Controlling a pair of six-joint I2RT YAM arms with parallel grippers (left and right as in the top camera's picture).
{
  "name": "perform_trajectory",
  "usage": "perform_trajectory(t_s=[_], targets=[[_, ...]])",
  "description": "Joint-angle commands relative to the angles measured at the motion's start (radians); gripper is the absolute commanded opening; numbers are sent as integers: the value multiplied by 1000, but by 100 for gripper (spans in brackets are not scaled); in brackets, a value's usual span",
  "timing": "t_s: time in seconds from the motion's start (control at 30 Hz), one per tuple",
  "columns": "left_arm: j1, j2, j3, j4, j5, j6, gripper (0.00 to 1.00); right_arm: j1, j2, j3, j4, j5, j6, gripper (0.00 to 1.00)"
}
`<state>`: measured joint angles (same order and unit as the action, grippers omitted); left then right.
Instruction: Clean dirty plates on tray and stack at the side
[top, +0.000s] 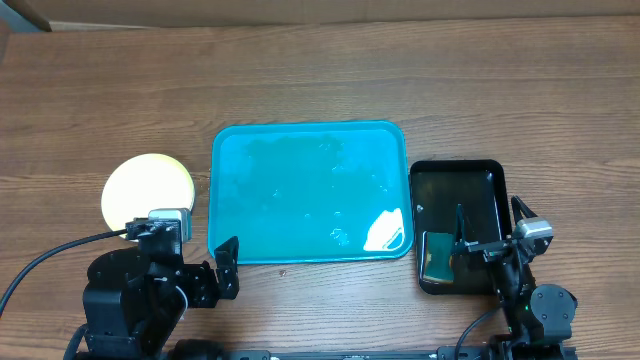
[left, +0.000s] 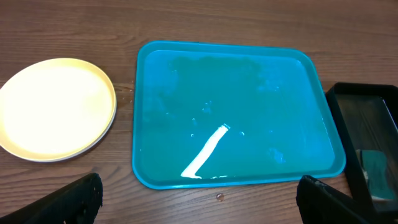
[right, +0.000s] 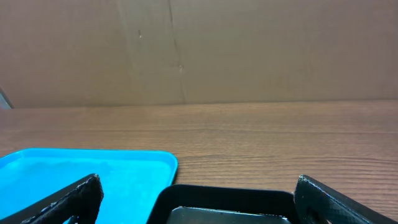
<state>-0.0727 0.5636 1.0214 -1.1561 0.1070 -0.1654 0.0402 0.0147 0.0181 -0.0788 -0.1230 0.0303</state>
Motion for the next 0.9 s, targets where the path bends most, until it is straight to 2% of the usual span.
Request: perform_trajectory(t_s=[0.0, 0.1, 0.2, 0.63, 0.67, 0.87], targets=[[-6, -2, -7, 1, -11, -17, 100, 5, -12, -10, 6, -2, 6, 100], [-4, -3, -7, -12, -31, 8, 100, 5, -12, -10, 6, -2, 6, 100], [16, -44, -56, 44, -58, 13, 100, 5, -12, -10, 6, -2, 6, 100], [96, -433, -668, 723, 57, 9, 100, 5, -12, -10, 6, -2, 6, 100], [98, -477, -737, 816, 59, 9, 100, 5, -12, -10, 6, -2, 6, 100], [98, -556, -901, 1071, 39, 22, 100, 5, -12, -10, 6, -2, 6, 100]])
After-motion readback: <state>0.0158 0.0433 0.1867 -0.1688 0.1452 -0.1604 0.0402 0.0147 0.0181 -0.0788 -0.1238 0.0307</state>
